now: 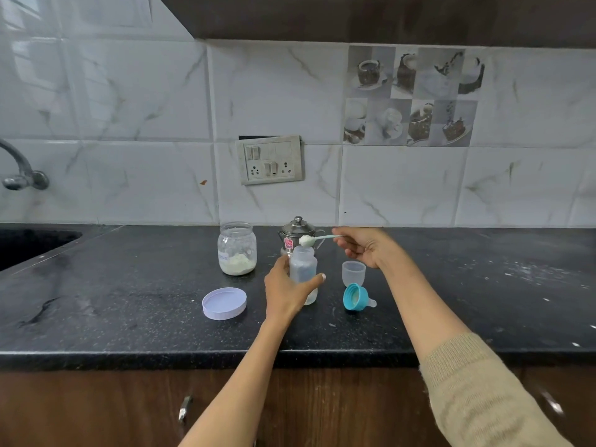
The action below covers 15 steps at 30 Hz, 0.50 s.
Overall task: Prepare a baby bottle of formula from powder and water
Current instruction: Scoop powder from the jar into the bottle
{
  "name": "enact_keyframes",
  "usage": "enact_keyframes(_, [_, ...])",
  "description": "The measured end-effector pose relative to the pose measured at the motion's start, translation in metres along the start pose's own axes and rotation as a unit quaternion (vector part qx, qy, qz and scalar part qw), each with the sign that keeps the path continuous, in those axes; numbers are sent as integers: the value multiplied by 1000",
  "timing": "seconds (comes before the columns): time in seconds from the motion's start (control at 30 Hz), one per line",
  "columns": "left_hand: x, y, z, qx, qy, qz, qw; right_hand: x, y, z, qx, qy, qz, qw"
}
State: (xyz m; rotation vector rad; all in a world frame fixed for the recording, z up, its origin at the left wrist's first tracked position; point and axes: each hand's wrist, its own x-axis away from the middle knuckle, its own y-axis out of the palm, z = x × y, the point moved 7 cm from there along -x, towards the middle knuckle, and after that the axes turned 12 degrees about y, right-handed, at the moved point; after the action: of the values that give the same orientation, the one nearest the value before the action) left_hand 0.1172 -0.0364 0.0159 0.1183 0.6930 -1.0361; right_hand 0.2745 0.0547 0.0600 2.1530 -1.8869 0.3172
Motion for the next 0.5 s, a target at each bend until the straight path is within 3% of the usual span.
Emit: enact_keyframes(0.5, [-6, 1, -9, -5, 17, 18, 1000, 5, 5, -10, 121, -66, 76, 988])
